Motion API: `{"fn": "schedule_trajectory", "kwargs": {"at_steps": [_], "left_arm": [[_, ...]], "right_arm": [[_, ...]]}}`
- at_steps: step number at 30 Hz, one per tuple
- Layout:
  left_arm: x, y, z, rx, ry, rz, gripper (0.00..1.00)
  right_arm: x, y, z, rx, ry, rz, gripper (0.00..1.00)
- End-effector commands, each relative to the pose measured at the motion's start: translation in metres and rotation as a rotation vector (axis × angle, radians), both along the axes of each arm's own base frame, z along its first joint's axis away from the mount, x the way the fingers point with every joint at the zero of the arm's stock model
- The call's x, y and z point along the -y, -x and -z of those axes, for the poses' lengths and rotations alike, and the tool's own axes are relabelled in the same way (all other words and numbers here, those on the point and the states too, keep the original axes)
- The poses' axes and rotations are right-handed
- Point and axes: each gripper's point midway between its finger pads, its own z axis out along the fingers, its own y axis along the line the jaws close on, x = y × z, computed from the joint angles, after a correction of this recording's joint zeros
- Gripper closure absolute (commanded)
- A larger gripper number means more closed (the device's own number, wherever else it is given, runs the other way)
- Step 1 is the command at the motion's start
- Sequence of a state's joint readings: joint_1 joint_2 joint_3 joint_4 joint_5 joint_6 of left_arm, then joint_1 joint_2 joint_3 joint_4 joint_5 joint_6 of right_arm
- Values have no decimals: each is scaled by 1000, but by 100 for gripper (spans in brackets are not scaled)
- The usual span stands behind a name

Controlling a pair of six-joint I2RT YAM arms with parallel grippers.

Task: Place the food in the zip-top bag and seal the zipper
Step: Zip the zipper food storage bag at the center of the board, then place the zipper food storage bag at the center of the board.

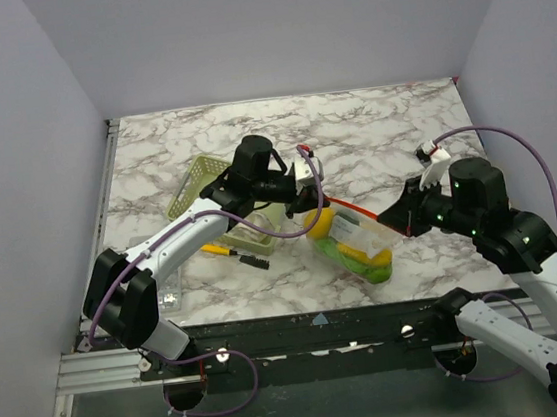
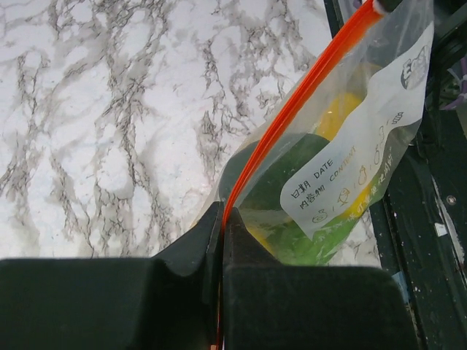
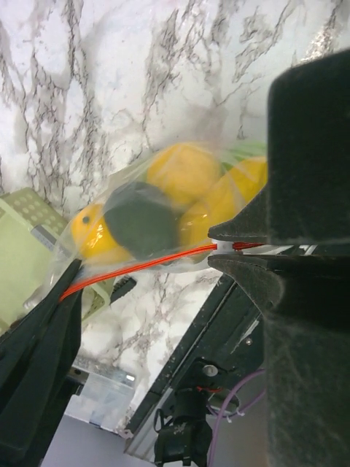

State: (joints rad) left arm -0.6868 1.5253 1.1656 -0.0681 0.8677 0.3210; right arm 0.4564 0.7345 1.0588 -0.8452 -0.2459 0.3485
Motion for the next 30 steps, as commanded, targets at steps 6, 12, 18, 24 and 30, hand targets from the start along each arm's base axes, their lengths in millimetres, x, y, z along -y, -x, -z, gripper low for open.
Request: {"fn": "schedule_trajectory", "kwargs": {"at_steps": [6,12,18,24,30], "left_arm": [[-20,-18,-3,39,-9,-76,100],[-19,-15,-4,20,-4,-66,100],[-18,-13,-3,-21,5,-72,100],[-5,-15,-10,-125,44,-111,100],[22,-33,-8,-320,45,-215,100]], "right_arm": [[33,22,1,-23,47,125,99],[36,26,-1,-26,38,144,98],[43,22,-9,-13,46,189,65],[60,5,-32,29,45,338,31],[59,-7,-42,51,21,377,27]]}}
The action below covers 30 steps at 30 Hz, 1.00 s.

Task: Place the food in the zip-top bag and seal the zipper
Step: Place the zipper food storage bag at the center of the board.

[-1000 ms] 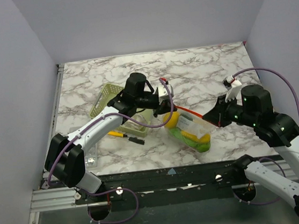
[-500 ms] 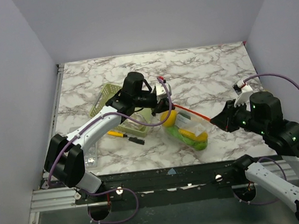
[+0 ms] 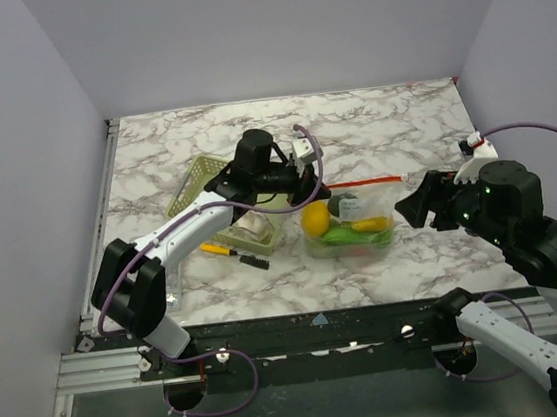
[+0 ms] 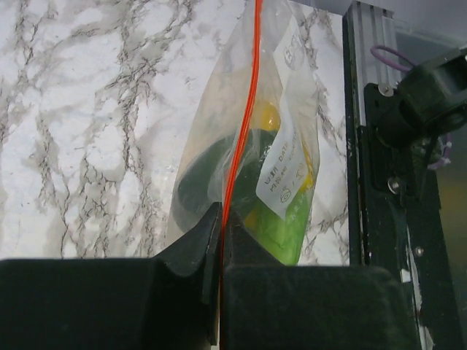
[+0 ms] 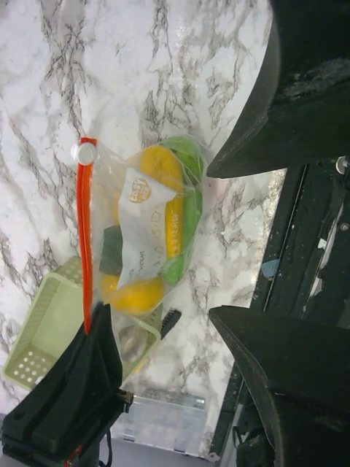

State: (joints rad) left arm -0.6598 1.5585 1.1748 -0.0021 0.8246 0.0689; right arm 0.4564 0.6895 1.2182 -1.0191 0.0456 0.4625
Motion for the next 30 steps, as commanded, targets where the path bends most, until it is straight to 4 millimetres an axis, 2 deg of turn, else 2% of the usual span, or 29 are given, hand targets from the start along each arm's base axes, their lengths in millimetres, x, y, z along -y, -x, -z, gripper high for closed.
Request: {"fn": "schedule_trajectory", "kwargs": {"at_steps": [1,4,8,10,12,13,15,16,17,18,22,26,28,30], "left_arm": [[29,-20,-7,-138,25,-102,100],[43,-35,-2,-206,17,-167,100],[57,-67,12,-282,-37,-288,99],[63,-84,11,-277,-62,-329,89],[65,-96,14,-277,-107,-361,73],[63,-98,16,-288,-135,-374,66],[59,-102,7,-268,-149,-399,52],[56,-102,-2,-249,-143,-413,41],[52,-102,-11,-224,-134,-421,18],[48,-100,-23,-199,-124,-426,3],[20,-92,-68,-84,-106,-481,2],[-18,-77,-120,51,-27,-572,2],[-40,-61,-153,131,49,-600,2],[-60,-47,-177,210,110,-626,2]], "right_arm": [[4,-10,-8,20,-14,62,27],[-2,-11,-6,13,-36,45,27],[-8,-10,0,-6,-66,30,27],[-11,-9,3,-16,-83,25,27],[-14,-8,5,-18,-106,21,27],[-15,-8,6,-19,-116,17,27],[-16,-9,7,-13,-129,21,26],[-16,-8,7,-8,-135,21,26],[-16,-8,6,0,-139,21,25],[-16,-9,5,12,-144,19,23],[-21,-8,-9,72,-173,-15,14],[-16,-15,-20,123,-157,7,9],[-10,-17,-29,165,-148,30,5],[-6,-18,-41,222,-148,39,0]]}}
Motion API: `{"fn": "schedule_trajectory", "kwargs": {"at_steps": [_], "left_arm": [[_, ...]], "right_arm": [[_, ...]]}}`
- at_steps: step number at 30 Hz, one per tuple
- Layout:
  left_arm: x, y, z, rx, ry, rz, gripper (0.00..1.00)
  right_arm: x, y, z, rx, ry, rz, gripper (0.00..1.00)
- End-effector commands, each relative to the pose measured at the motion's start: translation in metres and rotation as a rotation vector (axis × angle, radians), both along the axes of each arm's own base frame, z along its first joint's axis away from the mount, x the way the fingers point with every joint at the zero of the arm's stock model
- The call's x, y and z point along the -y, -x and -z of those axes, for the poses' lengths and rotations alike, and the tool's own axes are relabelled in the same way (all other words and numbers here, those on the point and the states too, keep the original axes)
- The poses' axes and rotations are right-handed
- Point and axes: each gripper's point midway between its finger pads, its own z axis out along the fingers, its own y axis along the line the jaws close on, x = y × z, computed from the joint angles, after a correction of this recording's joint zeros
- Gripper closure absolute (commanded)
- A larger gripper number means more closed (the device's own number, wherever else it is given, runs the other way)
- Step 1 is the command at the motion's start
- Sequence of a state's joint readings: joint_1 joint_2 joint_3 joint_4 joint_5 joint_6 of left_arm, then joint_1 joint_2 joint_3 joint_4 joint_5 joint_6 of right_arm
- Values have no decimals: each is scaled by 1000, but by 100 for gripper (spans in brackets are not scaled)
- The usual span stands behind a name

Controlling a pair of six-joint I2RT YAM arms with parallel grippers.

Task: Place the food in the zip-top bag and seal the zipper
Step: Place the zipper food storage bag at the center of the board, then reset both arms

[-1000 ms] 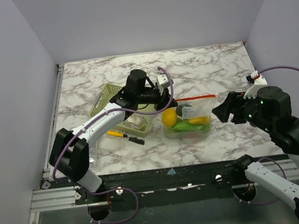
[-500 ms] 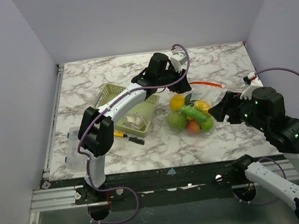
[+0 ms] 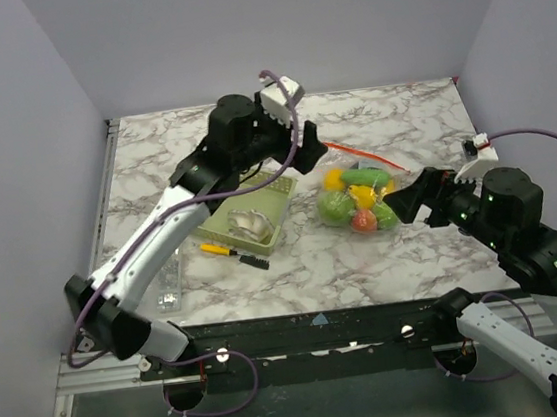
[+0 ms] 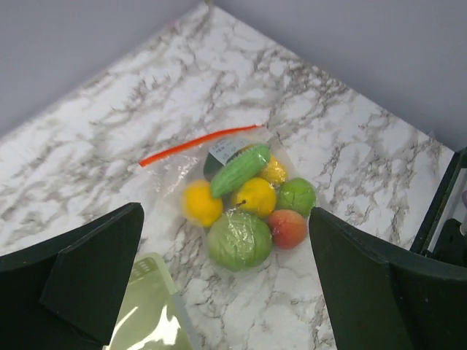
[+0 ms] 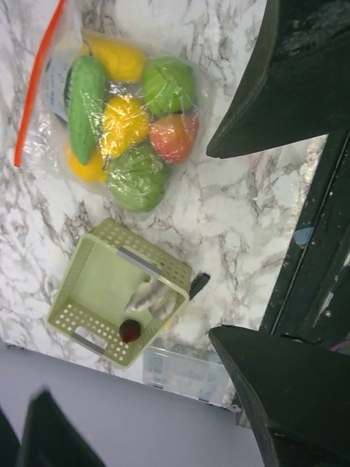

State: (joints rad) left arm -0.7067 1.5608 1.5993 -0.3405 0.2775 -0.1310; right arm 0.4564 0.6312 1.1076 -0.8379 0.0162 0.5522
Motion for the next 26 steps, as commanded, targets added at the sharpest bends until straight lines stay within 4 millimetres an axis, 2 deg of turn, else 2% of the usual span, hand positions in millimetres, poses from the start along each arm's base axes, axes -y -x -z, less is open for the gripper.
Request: {"fn": "schedule_trajectory", "kwargs": {"at_steps": [1,7,11,15,21,26], "left_arm": [[-55,24,-79,278,95,-120,2],[-118,61,-135,475,219,-259,2],[-158,91,-169,631,331,-326,2],[-185,120,-188,724,448,-352,2],[-207,141,-196,788,509,-377,2],[-214,146,-194,794,510,-388,2]], "right_arm": [[12,-6,-39,171,0,42,0],[39,-3,-72,310,-10,165,0],[48,2,-86,378,-23,198,0],[52,7,-96,418,-35,200,0],[60,14,-108,459,-57,232,0],[70,9,-104,430,-22,291,0]]}}
